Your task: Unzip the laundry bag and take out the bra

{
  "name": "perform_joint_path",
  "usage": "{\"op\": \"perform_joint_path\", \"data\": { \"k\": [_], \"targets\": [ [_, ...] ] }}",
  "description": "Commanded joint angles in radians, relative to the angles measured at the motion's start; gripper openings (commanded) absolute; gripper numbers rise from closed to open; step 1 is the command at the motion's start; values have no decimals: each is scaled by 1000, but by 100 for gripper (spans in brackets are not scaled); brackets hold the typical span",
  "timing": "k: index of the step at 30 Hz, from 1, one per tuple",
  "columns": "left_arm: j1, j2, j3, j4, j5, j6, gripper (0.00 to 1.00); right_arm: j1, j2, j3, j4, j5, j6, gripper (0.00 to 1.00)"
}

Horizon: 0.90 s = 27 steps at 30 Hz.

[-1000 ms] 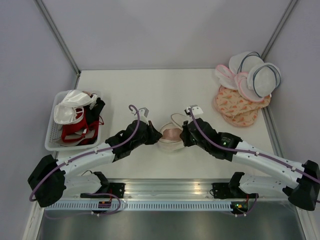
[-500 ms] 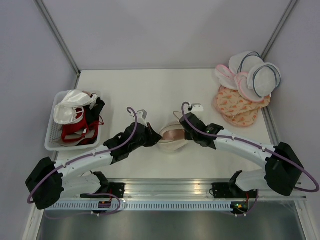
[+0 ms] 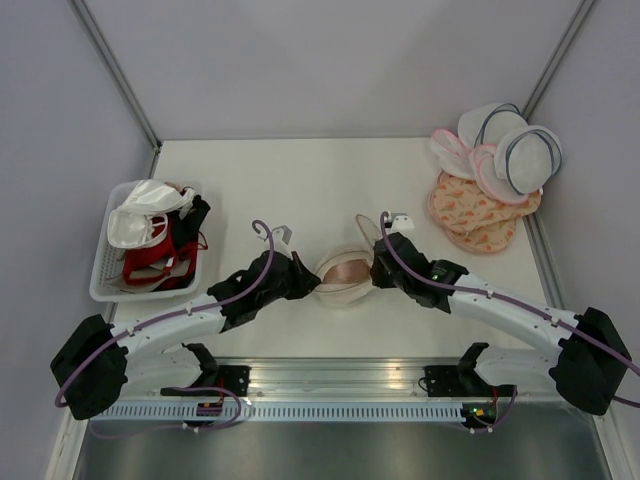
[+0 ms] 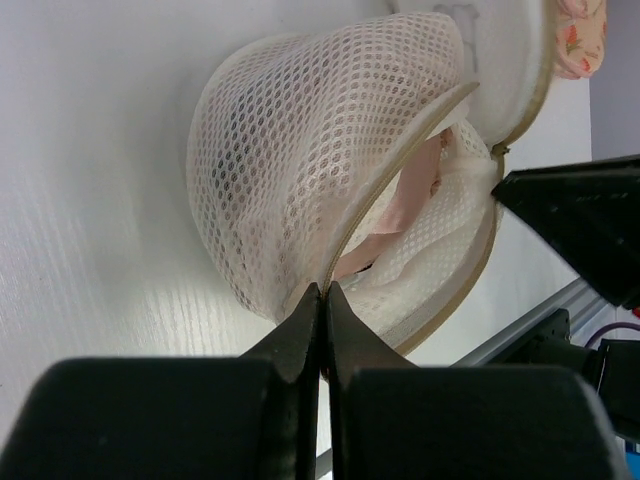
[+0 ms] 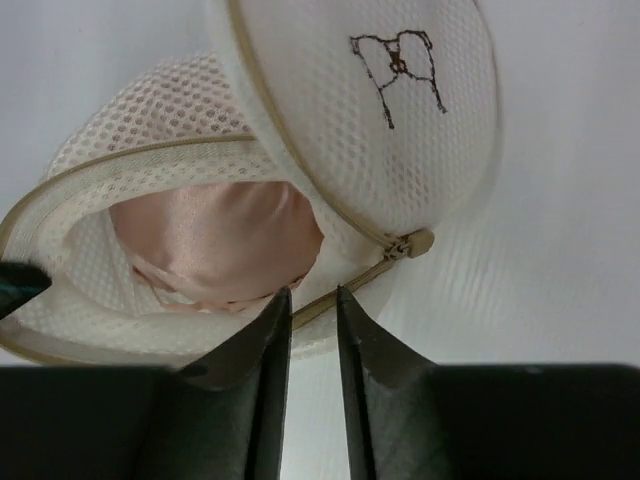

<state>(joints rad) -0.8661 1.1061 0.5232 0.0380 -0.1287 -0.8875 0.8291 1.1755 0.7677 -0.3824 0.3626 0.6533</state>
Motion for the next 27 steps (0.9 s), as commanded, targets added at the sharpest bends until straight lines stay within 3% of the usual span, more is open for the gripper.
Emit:
{"op": "perform_joint_path", "data": {
  "k": [1, 2, 4, 5, 6, 9, 12, 14, 16, 19, 22, 23, 24, 26, 27],
  "targets": [
    [-5, -14, -20, 42, 3, -45, 2, 4, -11, -36, 96, -194, -31, 31],
    [-5, -17, -25, 42, 4, -51, 2, 4, -19, -47, 93, -195, -17, 51],
    [-8, -23, -34, 56, 11, -68, 2, 4, -48, -53, 80, -189, 17, 68],
    [-7, -25, -44, 63, 14, -76, 2, 5, -56, -59, 73, -183, 28, 86],
    [-13, -25, -52, 71, 20, -88, 2, 4, -63, -62, 66, -182, 41, 91],
    [-25, -11, -71, 102, 27, -106, 2, 4, -70, -67, 45, -177, 89, 91],
    [-34, 1, -80, 111, 27, -122, 2, 4, -63, -97, 43, -139, 117, 81],
    [-45, 0, -89, 123, 27, -134, 2, 4, -54, -122, 63, -129, 126, 68],
    [-53, -8, -95, 132, 24, -143, 2, 4, -40, -131, 73, -114, 134, 63],
    [-62, -25, -104, 138, 11, -151, 2, 4, -24, -142, 85, -96, 135, 46],
    [-65, -54, -111, 137, 3, -159, 2, 4, -30, -142, 73, -83, 135, 21],
    [-65, -70, -112, 137, -2, -162, 2, 4, -37, -145, 68, -79, 132, 7],
    [-67, -89, -114, 137, -18, -162, 3, 4, -46, -146, 63, -76, 131, 2],
    [-67, -162, -115, 140, -41, -160, 14, 4, -71, -153, 57, -74, 117, 0],
    [-68, -189, -115, 151, -58, -137, 30, 4, -76, -154, 54, -74, 112, 0]
  ]
}}
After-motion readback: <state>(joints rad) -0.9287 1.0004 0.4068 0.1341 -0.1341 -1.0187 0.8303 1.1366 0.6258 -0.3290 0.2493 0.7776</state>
